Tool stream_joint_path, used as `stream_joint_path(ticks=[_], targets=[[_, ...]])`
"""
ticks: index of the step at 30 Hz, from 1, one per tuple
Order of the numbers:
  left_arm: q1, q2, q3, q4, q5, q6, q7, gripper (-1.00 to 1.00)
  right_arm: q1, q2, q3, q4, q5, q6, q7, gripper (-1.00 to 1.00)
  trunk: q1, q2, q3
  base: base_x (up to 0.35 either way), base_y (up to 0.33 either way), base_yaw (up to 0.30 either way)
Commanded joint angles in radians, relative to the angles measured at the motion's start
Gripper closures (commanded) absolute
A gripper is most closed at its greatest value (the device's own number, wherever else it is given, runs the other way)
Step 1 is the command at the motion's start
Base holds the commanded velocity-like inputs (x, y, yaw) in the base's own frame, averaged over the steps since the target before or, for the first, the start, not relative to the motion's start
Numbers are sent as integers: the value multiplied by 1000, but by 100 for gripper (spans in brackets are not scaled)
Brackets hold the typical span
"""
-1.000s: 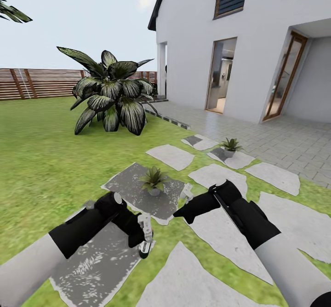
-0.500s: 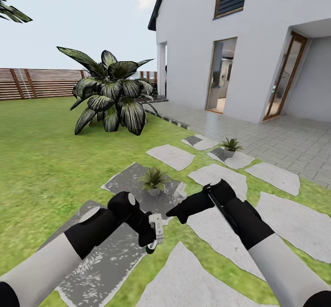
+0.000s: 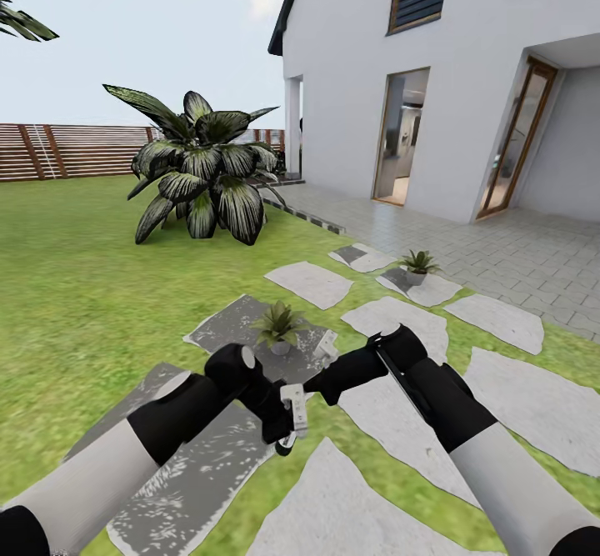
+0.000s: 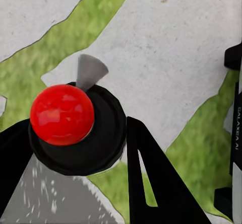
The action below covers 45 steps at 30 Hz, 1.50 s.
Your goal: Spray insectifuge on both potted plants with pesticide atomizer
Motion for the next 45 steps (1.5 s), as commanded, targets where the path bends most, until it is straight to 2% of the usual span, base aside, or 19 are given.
stream_joint_path(ticks=[1, 4, 8, 45], targets=[[-3, -3, -1, -2, -6, 8, -5, 100, -1, 0, 0, -2, 9, 4, 8, 100, 0, -1, -1, 0, 0, 0], [-11, -15, -1, -2, -6, 8, -5, 100, -1, 0, 0, -1, 9, 4, 8, 100, 0, -1, -1, 0, 0, 0], [-22, -20, -1, -2, -6, 8, -6, 100, -1, -1, 0, -2, 9, 4, 8, 100, 0, -1, -1, 0, 0, 0], [-54, -17, 0, -2, -5, 8, -7, 100, -1, -2, 2, -1, 10, 4, 8, 100, 0, -1, -1, 0, 0, 0]])
